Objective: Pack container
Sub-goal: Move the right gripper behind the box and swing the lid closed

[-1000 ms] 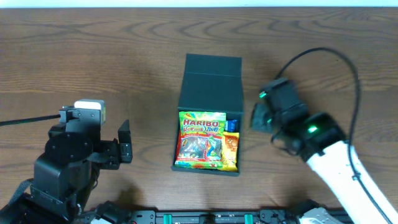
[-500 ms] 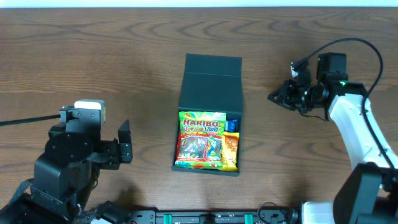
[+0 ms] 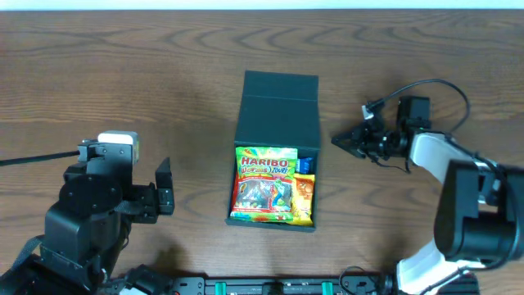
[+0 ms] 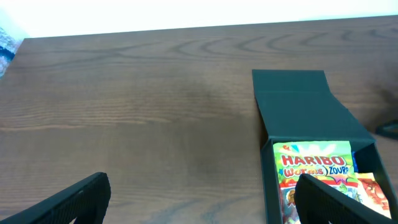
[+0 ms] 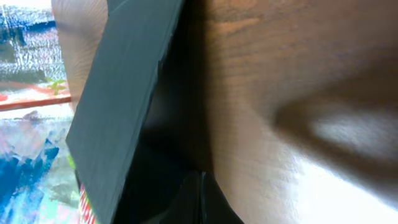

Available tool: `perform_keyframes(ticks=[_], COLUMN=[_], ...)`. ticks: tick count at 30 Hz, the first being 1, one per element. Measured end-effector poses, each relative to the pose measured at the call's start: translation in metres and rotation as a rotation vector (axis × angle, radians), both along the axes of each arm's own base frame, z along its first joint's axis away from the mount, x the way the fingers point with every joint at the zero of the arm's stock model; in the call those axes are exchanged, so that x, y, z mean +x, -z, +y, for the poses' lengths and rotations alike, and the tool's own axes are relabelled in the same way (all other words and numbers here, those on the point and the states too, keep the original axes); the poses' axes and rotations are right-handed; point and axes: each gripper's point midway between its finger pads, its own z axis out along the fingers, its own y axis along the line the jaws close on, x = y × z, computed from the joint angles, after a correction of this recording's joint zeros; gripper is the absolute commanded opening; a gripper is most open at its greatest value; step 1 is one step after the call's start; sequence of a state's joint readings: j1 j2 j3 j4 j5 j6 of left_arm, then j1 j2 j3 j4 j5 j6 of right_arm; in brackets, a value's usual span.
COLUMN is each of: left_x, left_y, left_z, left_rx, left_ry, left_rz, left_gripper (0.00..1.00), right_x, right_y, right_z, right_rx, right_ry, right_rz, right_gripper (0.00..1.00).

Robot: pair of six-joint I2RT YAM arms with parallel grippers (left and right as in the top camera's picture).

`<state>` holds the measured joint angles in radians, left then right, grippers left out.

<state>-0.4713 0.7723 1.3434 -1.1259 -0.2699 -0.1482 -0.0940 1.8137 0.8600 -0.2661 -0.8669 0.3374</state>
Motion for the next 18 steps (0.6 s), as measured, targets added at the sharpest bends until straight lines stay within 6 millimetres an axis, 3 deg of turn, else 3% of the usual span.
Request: perform_keyframes(ticks=[4, 12, 18], left_x=[0.000, 0.000, 0.000], left_y=[0.000, 0.000, 0.000], left_z=[0.000, 0.000, 0.000], left_rx=[0.000, 0.000, 0.000], left_ry=[0.000, 0.000, 0.000], left_rz=[0.000, 0.000, 0.000], left_gripper=[0.95, 0.95, 0.95], right_x=[0.010, 0.024, 0.036], right_y=[0.012, 0.034, 0.036], right_z=[0.013, 0.020, 0.040], right_rx=[0.015, 0.008, 0.067], right_ry=[0.000, 0.039, 0.034], right_rz=[-0.007, 0.002, -0.027], right_gripper=[0.01, 0.01, 0.01])
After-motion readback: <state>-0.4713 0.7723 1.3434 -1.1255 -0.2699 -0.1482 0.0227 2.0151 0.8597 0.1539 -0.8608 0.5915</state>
